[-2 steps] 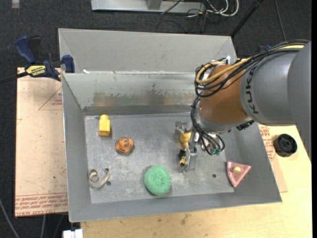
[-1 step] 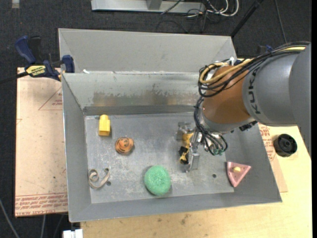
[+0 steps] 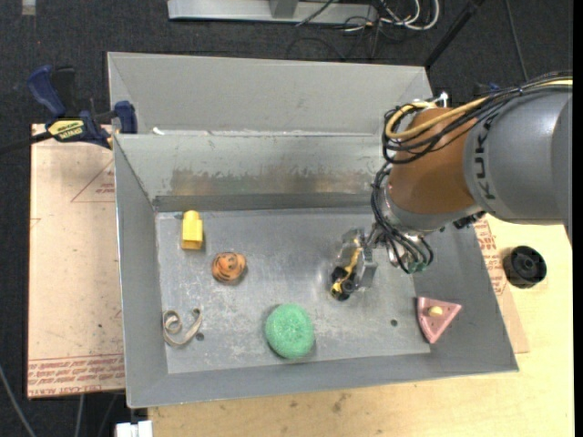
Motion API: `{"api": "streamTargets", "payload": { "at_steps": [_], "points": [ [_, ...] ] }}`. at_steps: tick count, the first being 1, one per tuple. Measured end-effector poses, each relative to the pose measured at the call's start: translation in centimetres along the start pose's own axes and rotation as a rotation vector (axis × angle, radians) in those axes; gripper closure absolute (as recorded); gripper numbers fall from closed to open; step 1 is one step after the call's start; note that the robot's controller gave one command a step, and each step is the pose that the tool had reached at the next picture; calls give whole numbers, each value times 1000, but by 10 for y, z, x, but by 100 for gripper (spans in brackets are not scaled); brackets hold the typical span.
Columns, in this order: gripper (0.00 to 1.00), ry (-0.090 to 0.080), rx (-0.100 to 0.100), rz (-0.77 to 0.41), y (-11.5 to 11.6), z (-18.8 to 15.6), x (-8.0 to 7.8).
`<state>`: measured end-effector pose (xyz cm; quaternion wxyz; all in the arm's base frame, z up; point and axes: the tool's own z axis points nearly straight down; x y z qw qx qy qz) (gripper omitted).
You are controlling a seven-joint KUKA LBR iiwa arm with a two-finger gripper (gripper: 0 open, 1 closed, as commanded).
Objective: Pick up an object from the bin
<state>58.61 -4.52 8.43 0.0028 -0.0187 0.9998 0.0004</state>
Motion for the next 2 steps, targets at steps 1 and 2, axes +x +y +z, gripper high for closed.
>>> {"api": "streamTargets", "payload": {
  "at_steps": [1,2],
  "points": [
    [100,0,0,0,0,0,0],
    [100,-6,0,-40,42,-163,-1]
  ]
}}
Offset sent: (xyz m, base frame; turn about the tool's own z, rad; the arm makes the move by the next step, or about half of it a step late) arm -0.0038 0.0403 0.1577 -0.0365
